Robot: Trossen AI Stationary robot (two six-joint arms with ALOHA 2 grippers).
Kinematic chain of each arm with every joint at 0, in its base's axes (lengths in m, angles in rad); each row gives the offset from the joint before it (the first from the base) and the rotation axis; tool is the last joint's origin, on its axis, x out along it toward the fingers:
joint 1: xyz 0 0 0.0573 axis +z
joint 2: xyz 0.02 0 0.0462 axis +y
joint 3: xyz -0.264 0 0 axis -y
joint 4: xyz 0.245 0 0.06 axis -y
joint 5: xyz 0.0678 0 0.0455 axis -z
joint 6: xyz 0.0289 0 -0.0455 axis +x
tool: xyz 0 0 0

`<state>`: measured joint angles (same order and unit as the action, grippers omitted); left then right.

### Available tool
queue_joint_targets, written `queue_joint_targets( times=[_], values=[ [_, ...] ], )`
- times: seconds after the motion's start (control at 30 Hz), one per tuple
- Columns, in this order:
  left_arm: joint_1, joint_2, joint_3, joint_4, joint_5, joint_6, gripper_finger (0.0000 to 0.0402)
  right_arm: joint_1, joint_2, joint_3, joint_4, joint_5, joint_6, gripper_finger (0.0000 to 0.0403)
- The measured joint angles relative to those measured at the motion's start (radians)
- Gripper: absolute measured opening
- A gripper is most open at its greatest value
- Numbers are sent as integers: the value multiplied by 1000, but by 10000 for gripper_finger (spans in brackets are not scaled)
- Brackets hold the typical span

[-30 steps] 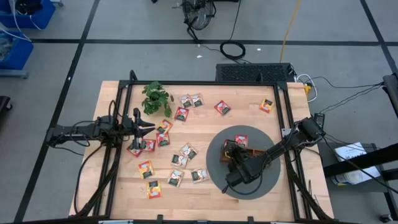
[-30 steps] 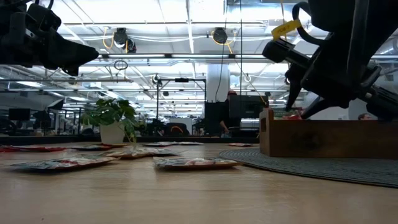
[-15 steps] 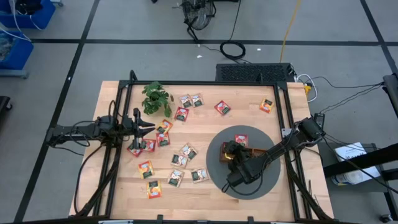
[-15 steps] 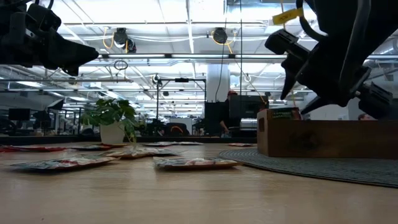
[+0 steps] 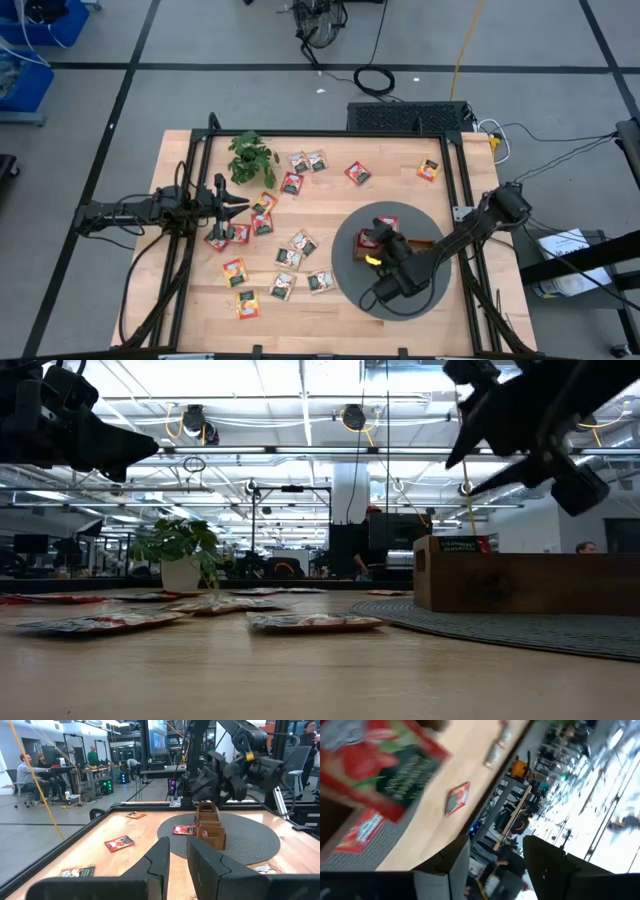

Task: Pick & Place Tea
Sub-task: Put the red tea bag into the left section of the wooden organizer

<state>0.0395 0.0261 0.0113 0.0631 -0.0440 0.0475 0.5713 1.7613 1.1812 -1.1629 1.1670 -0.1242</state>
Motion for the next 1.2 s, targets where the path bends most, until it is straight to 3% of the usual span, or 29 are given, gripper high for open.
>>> queue_joint_targets(
  times=[0.17,0.33,0.47,0.63,0.83,0.93,1.07,1.2],
  values=[
    [0,0,0,0,0,0,72,-23,-110,2,-1,68,198,165],
    [0,0,0,0,0,0,72,-106,-256,2,2,-12,369,164],
    [0,0,0,0,0,0,72,-227,-377,2,6,-219,467,164],
    [0,0,0,0,0,0,72,-403,-490,2,43,-463,479,164],
    [0,0,0,0,0,0,72,-605,-525,-3,92,-784,463,166],
    [0,0,0,0,0,0,72,-683,-524,-44,147,-884,473,161],
    [0,0,0,0,0,0,72,-755,-523,-136,216,-1014,519,119],
    [0,0,0,0,0,0,72,-786,-523,-252,341,-1187,553,30]
  ],
)
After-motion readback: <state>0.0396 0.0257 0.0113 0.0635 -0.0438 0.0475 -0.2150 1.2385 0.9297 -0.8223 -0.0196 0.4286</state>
